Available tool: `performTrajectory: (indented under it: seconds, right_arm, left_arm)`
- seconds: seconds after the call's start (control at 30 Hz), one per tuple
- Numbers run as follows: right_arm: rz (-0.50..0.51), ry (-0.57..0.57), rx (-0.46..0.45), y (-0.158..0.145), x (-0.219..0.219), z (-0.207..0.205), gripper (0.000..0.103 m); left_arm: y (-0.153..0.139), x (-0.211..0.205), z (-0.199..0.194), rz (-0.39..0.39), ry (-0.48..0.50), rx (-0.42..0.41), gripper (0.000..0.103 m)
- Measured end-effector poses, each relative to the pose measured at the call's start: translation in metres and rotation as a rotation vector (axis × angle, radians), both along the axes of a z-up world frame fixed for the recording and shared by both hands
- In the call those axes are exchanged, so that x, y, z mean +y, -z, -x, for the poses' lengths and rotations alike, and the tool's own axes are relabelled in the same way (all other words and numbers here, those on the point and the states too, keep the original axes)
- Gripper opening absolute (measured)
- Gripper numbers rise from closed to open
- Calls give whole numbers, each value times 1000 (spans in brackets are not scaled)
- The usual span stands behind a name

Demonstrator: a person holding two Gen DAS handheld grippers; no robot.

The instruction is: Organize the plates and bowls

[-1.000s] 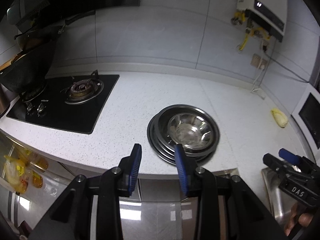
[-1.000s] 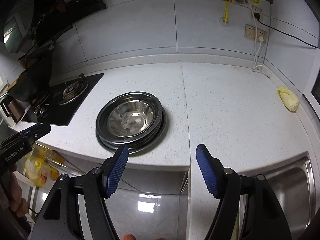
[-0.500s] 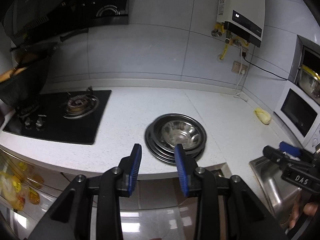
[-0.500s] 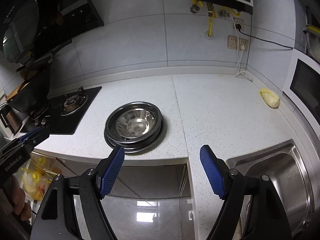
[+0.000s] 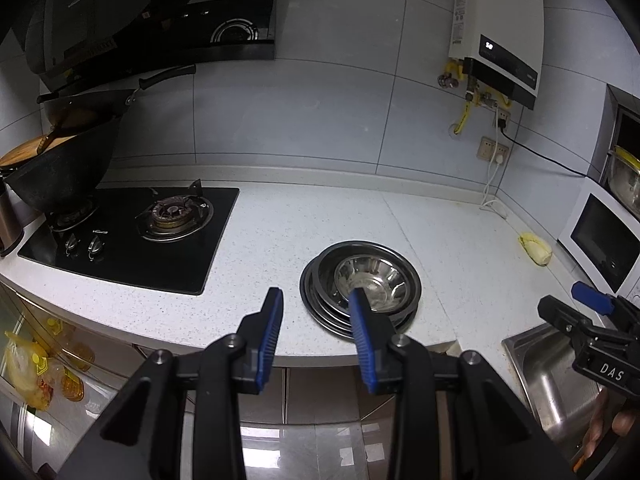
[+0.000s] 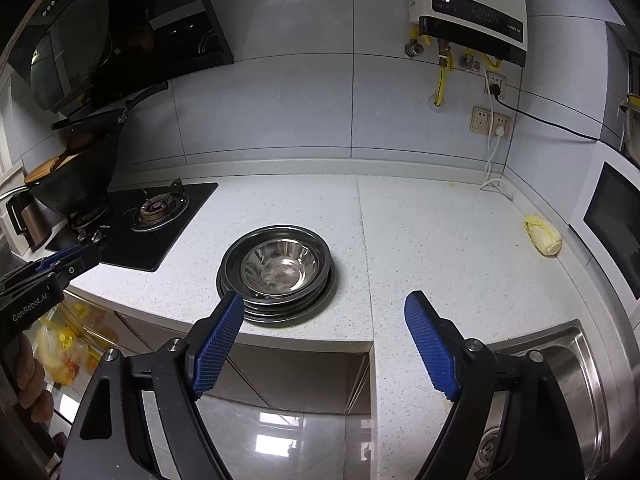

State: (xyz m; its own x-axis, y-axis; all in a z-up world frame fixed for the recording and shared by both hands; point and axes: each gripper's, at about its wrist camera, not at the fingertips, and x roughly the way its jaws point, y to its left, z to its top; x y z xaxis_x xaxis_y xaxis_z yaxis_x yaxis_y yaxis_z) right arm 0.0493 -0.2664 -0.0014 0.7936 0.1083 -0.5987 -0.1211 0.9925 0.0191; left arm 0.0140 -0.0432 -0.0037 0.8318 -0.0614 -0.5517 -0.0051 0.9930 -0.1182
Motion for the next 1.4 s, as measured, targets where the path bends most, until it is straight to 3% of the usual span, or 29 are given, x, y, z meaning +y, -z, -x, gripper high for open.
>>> performTrajectory:
  seconds: [0.73, 0.97, 1.4]
  right_arm:
    - [24, 11, 31, 2, -16, 4, 81]
    - [11, 28, 26, 2, -23, 10, 101]
    - [-1, 88, 26, 4, -36, 13, 101]
  left_arm:
    - [8, -20, 1, -42, 36, 38, 33]
    - [12, -24, -3, -35, 62, 36, 33]
    - [16, -31, -7, -74, 102, 57, 34]
